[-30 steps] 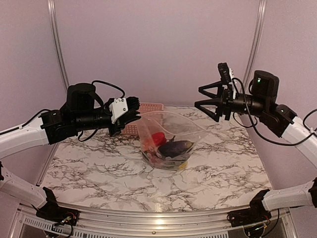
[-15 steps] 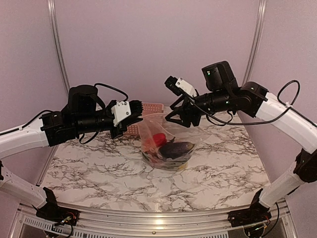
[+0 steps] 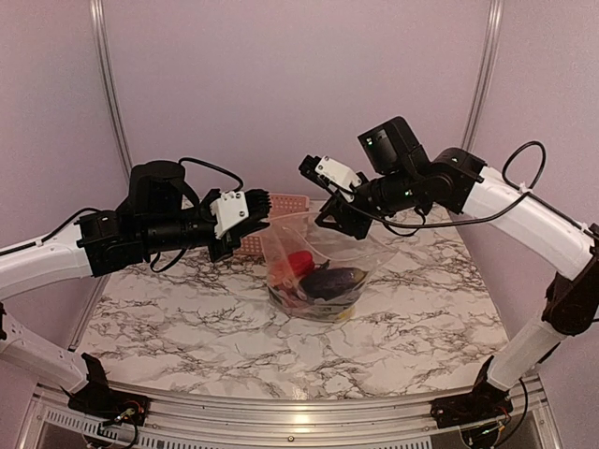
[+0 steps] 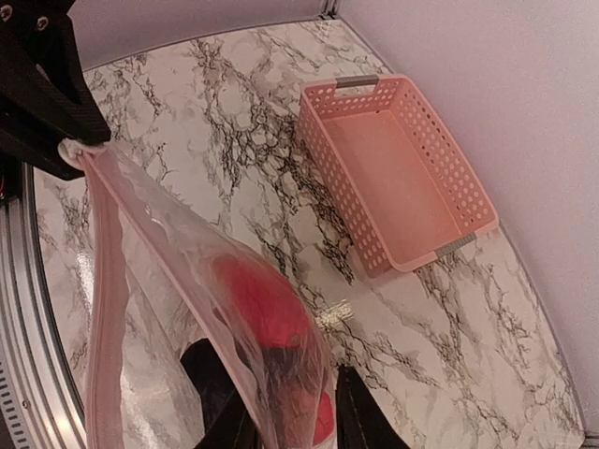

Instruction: Open the zip-top bag and remove the fake food

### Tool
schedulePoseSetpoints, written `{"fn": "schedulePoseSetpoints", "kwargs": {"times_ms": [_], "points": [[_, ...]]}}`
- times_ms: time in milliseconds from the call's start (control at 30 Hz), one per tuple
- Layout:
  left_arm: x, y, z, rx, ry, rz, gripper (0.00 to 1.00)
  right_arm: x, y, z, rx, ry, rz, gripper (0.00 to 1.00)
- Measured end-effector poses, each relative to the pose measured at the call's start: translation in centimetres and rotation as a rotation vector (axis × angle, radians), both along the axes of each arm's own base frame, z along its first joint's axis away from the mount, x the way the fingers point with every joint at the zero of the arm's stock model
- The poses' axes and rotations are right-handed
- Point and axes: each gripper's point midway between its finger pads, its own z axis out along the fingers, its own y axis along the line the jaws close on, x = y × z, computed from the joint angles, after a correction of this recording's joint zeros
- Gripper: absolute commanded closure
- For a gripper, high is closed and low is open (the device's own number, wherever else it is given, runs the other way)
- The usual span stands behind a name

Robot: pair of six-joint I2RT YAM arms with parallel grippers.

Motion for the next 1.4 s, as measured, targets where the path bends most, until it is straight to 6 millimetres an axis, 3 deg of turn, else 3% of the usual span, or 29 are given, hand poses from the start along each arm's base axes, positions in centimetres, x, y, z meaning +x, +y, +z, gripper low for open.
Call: {"fn": "schedulePoseSetpoints", "kwargs": {"times_ms": [67,167,367,600,800,933,1100,1200,1400], "points": [[0.0,0.0,0.0,0.000,0.000,0.001,0.97,0.0,0.1,-0.7,-0.017,0.012,0.000,0.97],[0.1,0.0,-0.3,-0.004,0.001,0.007,0.90,-0.1,0.0,-1.1,-0.030,0.023,-0.004,1.00],[1.0,0.0,-0.4,-0.065,0.029,0.065,0.42,0.8,-0.7,-1.1,-0.018,0.042,-0.059,1.00],[2.3,0.6,0.4,-0.166,0.045,0.160,0.04,4.8,-5.6,-0.3,0.058,0.074,-0.259,1.00],[4.0,1.3,1.5,-0.266,0.065,0.261,0.01,7.0,-11.6,1.5,0.143,0.068,-0.443,1.00],[6.0,2.0,0.8,-0.323,0.119,0.350,0.01,8.6,-15.7,2.9,0.186,0.038,-0.576,1.00],[8.5,4.1,-0.3,-0.404,0.211,0.450,0.01,10.1,-18.7,3.3,0.193,-0.008,-0.697,1.00],[9.7,5.6,-1.6,-0.463,0.274,0.500,0.01,10.6,-18.6,1.4,0.192,0.017,-0.717,1.00],[10.5,8.1,-5.9,-0.513,0.387,0.623,0.01,11.3,-16.2,-5.8,0.167,0.162,-0.688,1.00]]}}
